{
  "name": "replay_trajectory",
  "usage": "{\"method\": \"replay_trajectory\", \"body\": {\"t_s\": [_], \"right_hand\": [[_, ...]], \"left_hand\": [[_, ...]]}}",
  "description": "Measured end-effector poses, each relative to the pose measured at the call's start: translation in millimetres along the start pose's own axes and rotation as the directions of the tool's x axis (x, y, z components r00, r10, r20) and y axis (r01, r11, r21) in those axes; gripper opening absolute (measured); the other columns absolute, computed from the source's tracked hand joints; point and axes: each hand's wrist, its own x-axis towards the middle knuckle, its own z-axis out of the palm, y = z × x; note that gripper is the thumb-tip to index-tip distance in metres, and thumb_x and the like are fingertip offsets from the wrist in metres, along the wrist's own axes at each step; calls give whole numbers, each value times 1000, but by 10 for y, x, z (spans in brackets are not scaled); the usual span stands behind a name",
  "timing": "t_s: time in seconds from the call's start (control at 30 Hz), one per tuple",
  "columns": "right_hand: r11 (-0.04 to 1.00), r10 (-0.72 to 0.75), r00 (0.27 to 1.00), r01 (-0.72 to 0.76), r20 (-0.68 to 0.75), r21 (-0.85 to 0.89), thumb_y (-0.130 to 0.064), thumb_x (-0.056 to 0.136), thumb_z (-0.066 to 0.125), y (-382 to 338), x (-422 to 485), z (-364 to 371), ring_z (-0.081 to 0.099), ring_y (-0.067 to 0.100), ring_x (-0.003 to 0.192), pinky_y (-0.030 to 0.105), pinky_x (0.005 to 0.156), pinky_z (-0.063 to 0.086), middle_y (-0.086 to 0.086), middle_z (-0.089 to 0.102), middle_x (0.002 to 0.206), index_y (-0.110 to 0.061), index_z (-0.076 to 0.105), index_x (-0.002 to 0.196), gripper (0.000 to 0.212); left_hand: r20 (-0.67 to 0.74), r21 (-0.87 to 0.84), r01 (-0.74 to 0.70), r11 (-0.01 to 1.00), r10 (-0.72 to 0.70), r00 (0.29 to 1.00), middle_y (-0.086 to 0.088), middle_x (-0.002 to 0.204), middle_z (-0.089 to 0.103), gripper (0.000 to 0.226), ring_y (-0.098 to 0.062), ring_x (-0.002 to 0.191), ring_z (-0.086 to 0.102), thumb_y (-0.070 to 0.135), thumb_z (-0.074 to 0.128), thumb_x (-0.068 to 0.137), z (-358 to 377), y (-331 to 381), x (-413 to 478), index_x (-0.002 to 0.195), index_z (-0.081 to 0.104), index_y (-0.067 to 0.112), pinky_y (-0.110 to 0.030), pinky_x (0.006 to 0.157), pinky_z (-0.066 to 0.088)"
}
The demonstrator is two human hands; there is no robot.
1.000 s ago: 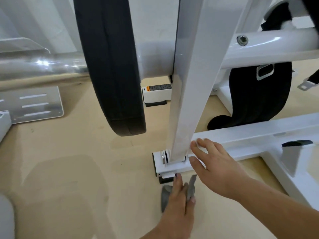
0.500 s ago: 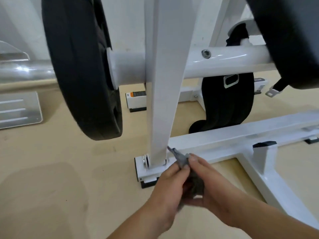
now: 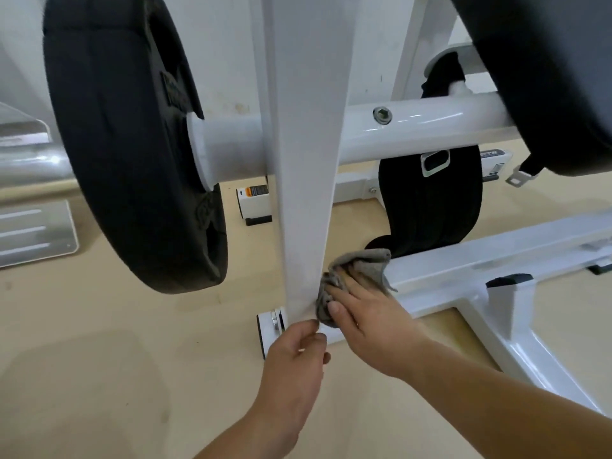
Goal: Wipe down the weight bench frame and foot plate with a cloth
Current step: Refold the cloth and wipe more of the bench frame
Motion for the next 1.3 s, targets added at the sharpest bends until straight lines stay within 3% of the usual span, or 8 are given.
{"method": "replay_trajectory", "body": {"t_s": [0.23,0.43,0.63,0.73,0.83,1.0,1.13,1.3], "right_hand": [[966,258,966,-258,-35,6,-60,105,13,166,18,-58,12,17,157,42,128,6,-9,13,171,-43,23,159,58],[999,36,993,-40,-114,-31,-68,100,9,125,-89,178,-6,1,155,38,128,5,-19,8,169,-49,23,158,62],[955,277,937,-293,-214,-46,-73,97,3,493,-176,129,-3,13,157,44,128,-4,-12,16,169,-47,19,160,69],[986,163,977,-167,-135,-14,-76,96,4,325,-141,155,-20,10,155,44,127,-8,-13,-3,171,-47,14,160,72],[998,-25,998,22,-55,-65,-71,100,13,409,-146,97,-13,5,155,35,127,-12,-16,4,170,-51,19,158,62],[979,152,975,-171,-162,-113,-75,97,7,932,-355,-12,6,10,157,38,129,-1,-13,25,167,-52,25,156,66],[945,315,914,-328,-255,-7,-70,100,9,774,-349,154,5,17,157,42,129,0,-6,23,168,-38,26,160,71],[985,127,976,-145,-175,-96,-66,104,13,732,-274,173,-6,12,157,39,128,-7,-12,11,170,-45,12,161,61]], "left_hand": [[-34,106,-16,994,20,999,10,110,69,15,-15,104,66,26,56,101,-79,101,37,104,70,31,-40,102,52],[20,239,-96,966,94,995,13,92,72,21,-5,82,65,24,56,102,32,-105,110,102,74,33,-22,76,49],[18,195,-36,980,33,999,16,112,71,15,-8,106,68,29,58,101,258,-205,254,107,70,36,-39,104,52],[58,146,-118,982,110,992,18,109,74,22,-7,106,68,30,51,105,405,-156,271,108,72,36,-38,101,53],[48,79,-148,986,144,988,20,104,75,24,-1,101,67,26,52,106,466,-170,310,111,73,35,-26,93,51],[28,184,-77,980,73,997,6,99,74,25,-7,89,70,12,52,103,476,-276,383,97,70,29,-19,75,50],[45,170,-81,982,75,996,8,101,74,24,-11,93,71,18,52,104,506,-206,411,103,71,32,-31,90,56],[110,122,-162,979,148,983,22,108,70,24,11,93,62,27,49,107,563,-116,364,107,71,35,-11,80,44]]}}
